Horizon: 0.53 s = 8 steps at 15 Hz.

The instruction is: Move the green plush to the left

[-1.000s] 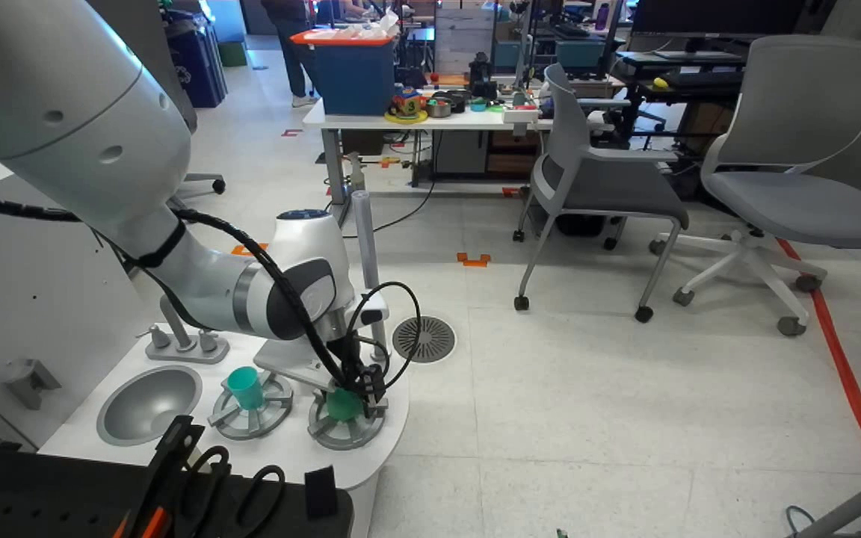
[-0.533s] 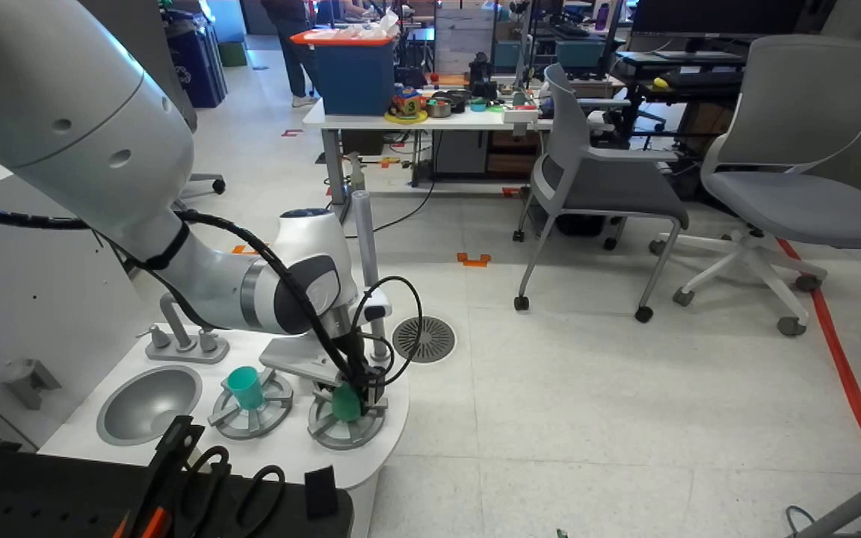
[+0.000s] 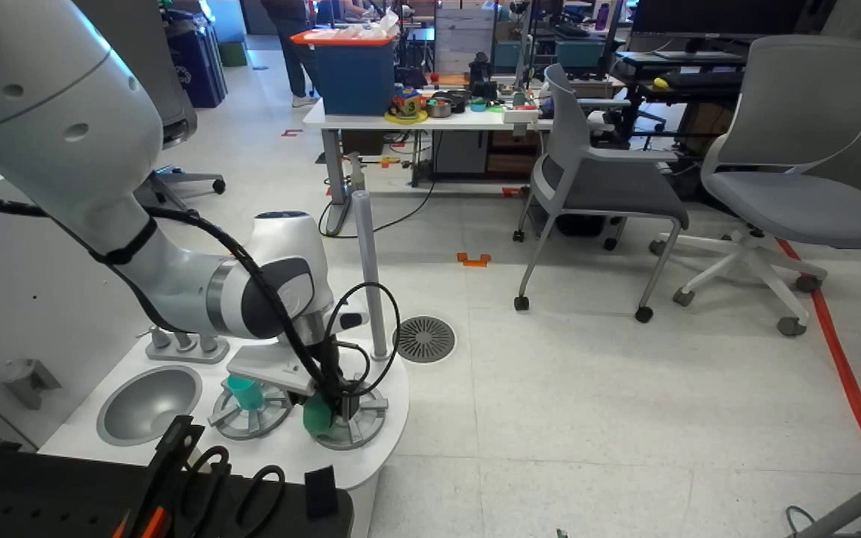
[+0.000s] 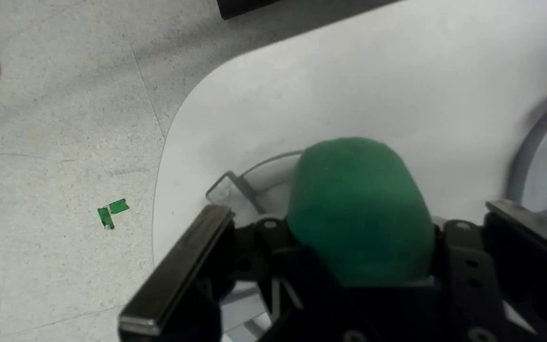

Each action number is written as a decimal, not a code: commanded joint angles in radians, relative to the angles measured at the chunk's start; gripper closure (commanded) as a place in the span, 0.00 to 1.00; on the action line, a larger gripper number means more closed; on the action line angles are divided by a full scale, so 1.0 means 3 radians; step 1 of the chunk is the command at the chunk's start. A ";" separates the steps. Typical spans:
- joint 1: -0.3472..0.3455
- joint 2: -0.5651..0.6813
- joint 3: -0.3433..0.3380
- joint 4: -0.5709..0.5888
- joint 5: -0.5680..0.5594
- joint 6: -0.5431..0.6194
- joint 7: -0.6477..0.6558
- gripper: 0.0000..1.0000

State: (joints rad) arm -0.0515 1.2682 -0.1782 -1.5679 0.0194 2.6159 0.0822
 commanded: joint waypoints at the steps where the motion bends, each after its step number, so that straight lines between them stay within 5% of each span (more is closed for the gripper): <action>1: -0.0009 -0.0229 0.0108 -0.0415 -0.0061 0.0117 -0.0096 0.95; 8: -0.0056 -0.0083 0.0200 -0.0385 -0.0063 0.0225 -0.0230 0.95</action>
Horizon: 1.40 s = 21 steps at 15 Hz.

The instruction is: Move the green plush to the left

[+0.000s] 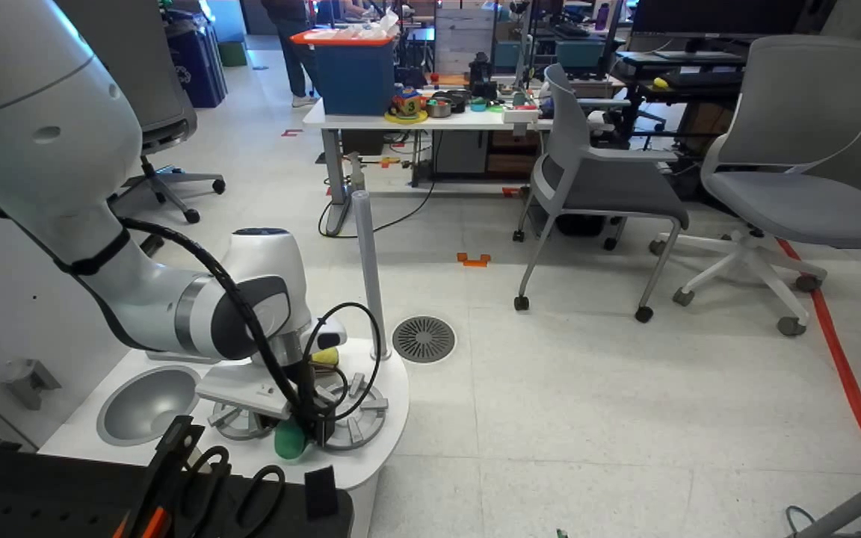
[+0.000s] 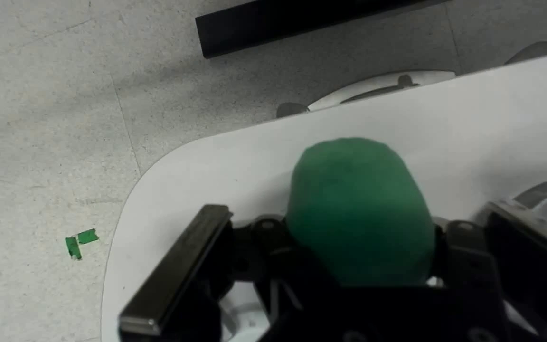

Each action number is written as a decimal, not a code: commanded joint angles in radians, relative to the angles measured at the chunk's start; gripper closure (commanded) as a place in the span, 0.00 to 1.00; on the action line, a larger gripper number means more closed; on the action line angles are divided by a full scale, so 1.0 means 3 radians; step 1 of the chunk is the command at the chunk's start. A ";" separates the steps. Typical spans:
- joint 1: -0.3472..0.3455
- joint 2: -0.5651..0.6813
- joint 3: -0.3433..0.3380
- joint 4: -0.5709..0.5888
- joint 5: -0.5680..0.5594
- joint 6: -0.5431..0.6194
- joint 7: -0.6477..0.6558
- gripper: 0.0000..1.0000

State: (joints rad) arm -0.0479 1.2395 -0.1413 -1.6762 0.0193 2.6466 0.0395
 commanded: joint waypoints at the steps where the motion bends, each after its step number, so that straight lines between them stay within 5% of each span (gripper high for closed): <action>1: -0.0061 0.0039 0.0080 -0.0010 -0.0069 0.0140 -0.0104 0.95; 3: -0.0053 0.0077 0.0084 0.0020 -0.0075 0.0170 -0.0130 0.91; 4: -0.0058 0.0100 0.0090 0.0046 -0.0074 0.0177 -0.0144 0.57; 6: -0.0072 0.0146 0.0102 0.0111 -0.0066 0.0152 -0.0163 0.49; 12: -0.0066 0.0101 0.0063 0.0041 -0.0062 0.0067 -0.0144 0.05; 21: -0.0081 -0.0447 -0.0005 -0.0704 -0.0147 0.0148 -0.0271 0.00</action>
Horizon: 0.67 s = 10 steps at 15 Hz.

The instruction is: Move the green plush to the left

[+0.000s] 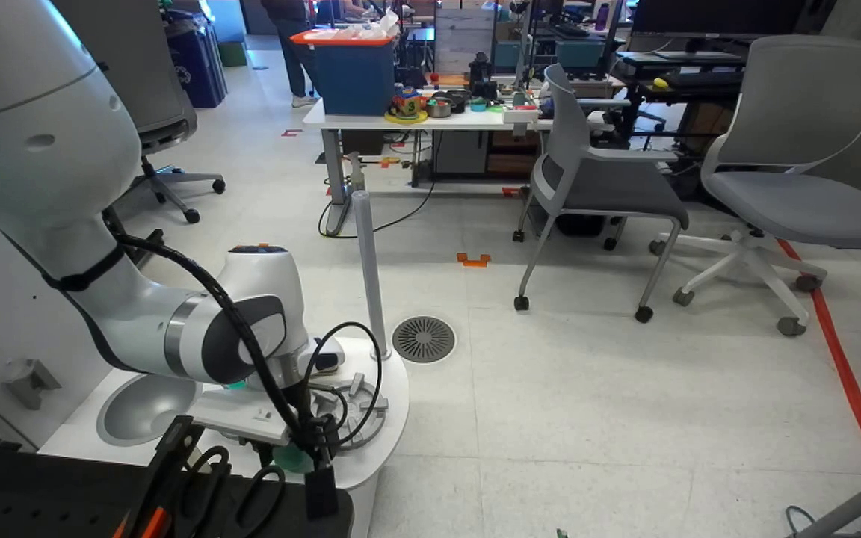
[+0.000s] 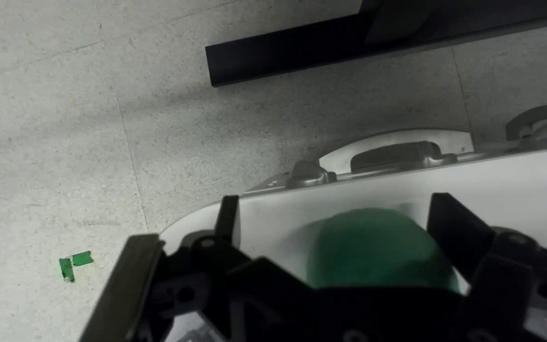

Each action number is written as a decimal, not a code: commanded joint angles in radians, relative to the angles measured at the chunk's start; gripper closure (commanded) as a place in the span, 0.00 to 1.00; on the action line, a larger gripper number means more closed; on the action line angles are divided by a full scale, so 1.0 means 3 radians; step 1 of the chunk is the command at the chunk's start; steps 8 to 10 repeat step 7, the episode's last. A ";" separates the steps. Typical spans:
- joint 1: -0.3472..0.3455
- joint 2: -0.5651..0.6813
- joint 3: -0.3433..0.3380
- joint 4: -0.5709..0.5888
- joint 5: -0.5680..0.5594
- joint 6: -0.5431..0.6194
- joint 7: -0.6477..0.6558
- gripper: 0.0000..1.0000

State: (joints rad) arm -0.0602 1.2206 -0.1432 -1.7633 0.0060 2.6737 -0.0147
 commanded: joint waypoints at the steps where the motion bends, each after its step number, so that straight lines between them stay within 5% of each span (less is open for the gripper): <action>1: -0.0053 -0.0506 0.0001 -0.0561 -0.0126 0.0120 -0.0143 0.00; 3: -0.0166 -0.0824 0.0066 -0.0957 -0.0160 0.0397 -0.0330 0.00; 5: -0.0535 -0.1161 0.0329 -0.1297 -0.0095 0.0591 -0.0654 0.00; 6: -0.0223 -0.0716 0.0115 -0.0810 -0.0123 0.0412 -0.0334 0.00; 10: -0.0340 -0.0863 0.0194 -0.0968 -0.0117 0.0473 -0.0441 0.00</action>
